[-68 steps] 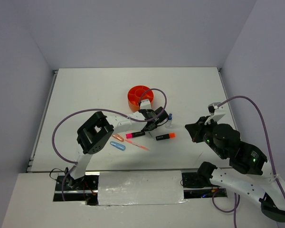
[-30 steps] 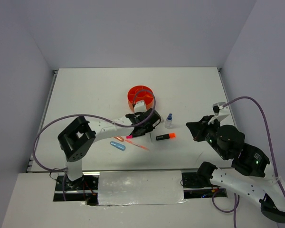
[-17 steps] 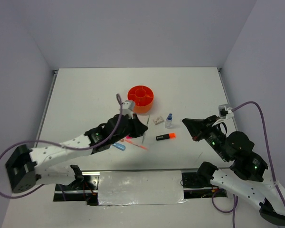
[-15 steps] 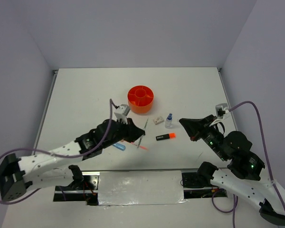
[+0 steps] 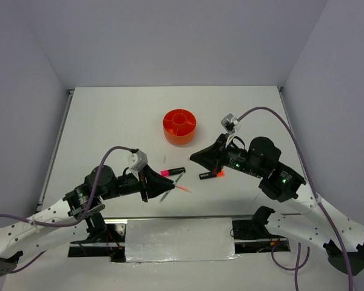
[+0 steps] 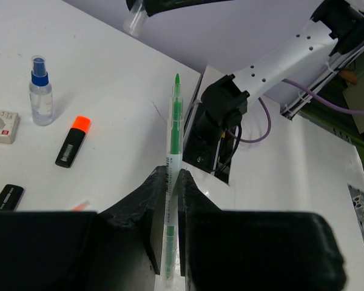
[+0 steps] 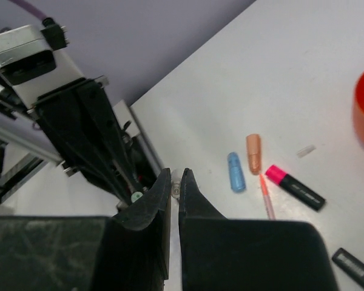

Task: Sort the stationery into containers
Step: Close the pen cap on the pen.

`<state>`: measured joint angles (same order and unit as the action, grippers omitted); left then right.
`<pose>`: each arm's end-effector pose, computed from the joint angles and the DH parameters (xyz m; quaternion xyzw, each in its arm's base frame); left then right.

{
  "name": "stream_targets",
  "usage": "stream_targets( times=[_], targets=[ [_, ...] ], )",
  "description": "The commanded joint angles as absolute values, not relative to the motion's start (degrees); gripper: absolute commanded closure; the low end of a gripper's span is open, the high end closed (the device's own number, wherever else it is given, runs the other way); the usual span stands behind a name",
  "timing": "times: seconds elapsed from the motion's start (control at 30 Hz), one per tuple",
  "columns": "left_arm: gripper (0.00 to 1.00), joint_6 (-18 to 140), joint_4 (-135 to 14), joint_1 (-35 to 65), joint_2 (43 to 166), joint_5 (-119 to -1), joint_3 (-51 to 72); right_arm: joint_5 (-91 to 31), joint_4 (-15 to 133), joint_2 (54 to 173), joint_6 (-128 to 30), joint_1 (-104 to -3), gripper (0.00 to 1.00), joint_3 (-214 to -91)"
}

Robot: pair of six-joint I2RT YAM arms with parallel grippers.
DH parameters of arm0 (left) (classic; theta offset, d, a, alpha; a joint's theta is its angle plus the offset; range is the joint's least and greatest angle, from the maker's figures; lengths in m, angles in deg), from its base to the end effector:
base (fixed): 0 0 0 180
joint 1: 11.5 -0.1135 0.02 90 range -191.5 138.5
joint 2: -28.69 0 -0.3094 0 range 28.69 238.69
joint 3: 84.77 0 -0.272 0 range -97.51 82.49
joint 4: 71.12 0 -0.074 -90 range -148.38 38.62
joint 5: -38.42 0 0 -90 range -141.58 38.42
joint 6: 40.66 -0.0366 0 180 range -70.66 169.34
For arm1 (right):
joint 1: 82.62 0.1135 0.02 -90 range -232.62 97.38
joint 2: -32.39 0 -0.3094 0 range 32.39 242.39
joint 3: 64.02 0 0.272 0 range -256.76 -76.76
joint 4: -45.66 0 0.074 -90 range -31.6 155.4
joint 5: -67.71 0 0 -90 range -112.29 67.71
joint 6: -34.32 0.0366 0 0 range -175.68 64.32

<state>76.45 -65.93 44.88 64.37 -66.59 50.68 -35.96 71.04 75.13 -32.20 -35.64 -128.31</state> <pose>0.0732 -0.1273 0.3429 0.2635 0.6321 -0.5482 0.4801 0.0995 0.1193 0.4161 -0.2273 0.6934 0.4622 0.5039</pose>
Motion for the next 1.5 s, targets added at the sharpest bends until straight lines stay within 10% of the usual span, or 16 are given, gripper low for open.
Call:
stream_targets(
  times=[0.0,1.47],
  targets=[
    [1.0,73.07,-67.25,45.1,64.72,-70.3,50.06,-44.79,66.22,75.19,-30.46,-36.04,1.0,-131.08],
    [1.0,68.94,-70.94,45.1,66.31,-72.06,50.58,-62.02,72.73,75.72,-37.84,-41.05,1.0,-126.59]
  ],
)
